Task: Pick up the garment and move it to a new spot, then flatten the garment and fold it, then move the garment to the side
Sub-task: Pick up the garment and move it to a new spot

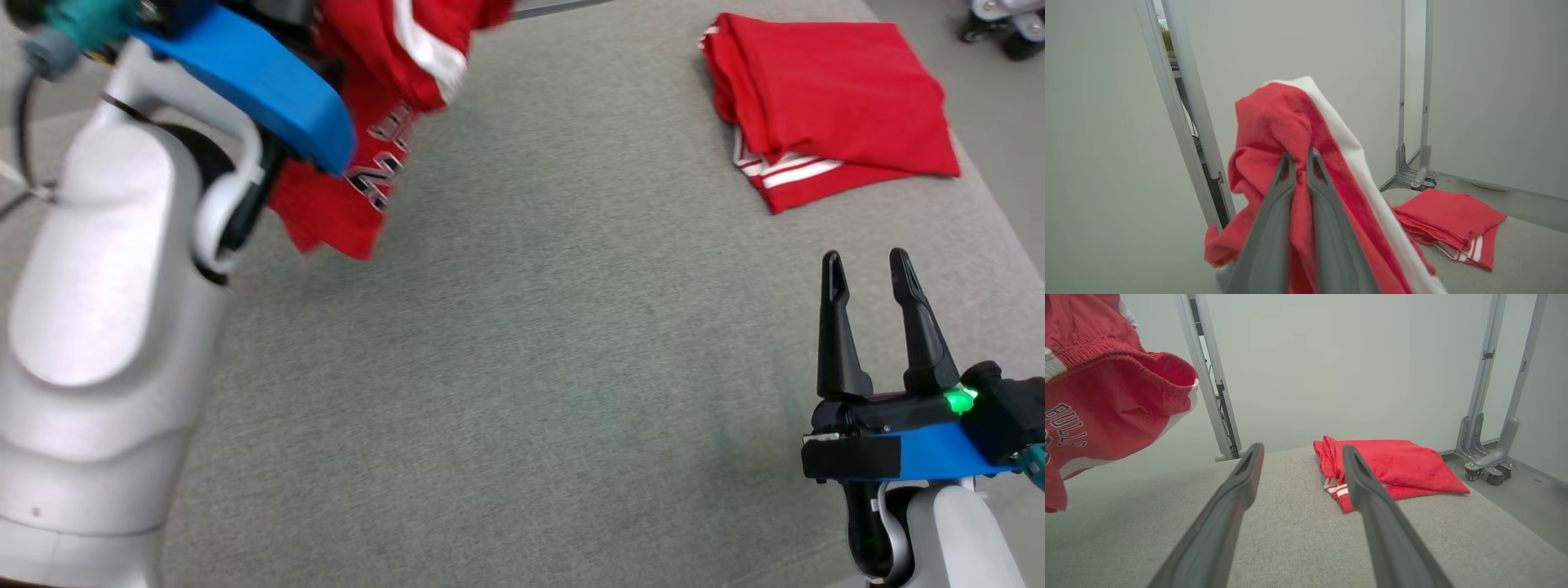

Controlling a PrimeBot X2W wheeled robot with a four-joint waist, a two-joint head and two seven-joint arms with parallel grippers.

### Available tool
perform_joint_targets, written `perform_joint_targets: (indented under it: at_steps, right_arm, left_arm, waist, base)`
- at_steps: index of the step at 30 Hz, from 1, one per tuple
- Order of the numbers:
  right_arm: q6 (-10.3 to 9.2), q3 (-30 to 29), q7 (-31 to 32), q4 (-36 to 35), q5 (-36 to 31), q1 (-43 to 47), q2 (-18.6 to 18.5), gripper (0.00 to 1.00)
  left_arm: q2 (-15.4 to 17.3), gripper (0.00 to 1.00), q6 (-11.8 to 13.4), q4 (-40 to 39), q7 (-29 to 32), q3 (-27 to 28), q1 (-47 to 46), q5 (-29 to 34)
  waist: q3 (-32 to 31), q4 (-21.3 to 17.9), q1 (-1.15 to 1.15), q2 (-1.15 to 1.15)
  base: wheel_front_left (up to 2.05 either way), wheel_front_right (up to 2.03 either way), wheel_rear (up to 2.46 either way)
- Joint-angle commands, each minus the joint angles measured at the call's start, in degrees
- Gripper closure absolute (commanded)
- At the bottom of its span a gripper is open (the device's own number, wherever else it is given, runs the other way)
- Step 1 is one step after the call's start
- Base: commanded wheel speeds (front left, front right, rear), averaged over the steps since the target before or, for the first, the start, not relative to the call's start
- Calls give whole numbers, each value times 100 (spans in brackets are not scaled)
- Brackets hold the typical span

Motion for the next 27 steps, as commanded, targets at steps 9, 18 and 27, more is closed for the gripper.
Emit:
perform_joint_targets:
  at_steps: [9,18,27]
  right_arm:
    - [-2,-38,-24,-24,121,122,25,0]
    - [-2,-59,-24,24,40,160,22,0]
    - [-2,-68,-24,100,-26,215,21,0]
  left_arm:
    - [-316,100,64,202,-147,-358,1122,-240]
    - [-621,100,125,633,-468,-781,2463,-383]
    - [-776,0,228,811,-1019,-961,2797,-340]
  waist:
    - [-34,-182,1,0]
    - [-103,81,1,0]
    - [-266,355,1,0]
  base:
    - [0,0,0]
    - [0,0,0]
    - [0,0,0]
